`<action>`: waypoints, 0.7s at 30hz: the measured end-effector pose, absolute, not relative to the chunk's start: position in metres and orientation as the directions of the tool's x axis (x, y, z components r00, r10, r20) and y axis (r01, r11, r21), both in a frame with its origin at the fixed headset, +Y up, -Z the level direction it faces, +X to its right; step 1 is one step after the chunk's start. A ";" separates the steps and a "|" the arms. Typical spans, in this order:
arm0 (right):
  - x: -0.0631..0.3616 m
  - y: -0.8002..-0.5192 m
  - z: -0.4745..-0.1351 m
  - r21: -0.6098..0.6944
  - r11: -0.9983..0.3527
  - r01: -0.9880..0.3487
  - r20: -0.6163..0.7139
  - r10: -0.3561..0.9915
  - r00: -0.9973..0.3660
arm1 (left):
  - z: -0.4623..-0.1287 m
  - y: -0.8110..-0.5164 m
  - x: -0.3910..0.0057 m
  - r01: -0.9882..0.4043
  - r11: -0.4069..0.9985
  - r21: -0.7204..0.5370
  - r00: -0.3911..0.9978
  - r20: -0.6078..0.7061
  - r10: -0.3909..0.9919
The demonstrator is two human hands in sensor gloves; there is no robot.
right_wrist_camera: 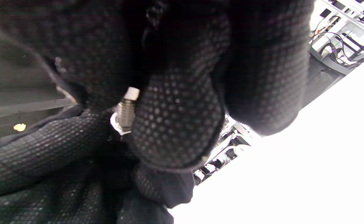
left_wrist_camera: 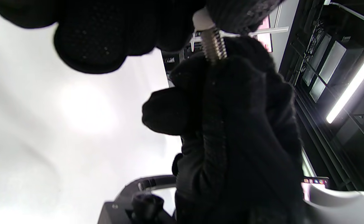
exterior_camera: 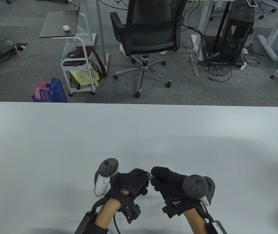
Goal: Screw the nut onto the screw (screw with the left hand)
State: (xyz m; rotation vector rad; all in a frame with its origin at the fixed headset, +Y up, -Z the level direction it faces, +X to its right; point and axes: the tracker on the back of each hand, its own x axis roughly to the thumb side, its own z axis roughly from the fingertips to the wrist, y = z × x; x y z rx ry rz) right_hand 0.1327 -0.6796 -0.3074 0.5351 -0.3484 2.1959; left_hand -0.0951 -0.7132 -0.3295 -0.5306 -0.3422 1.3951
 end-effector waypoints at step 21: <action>0.131 -0.679 -0.306 -0.080 -0.640 -0.764 0.499 0.638 -0.586 | -0.329 -0.715 -0.101 -0.882 0.110 -0.458 0.174 -0.100 0.980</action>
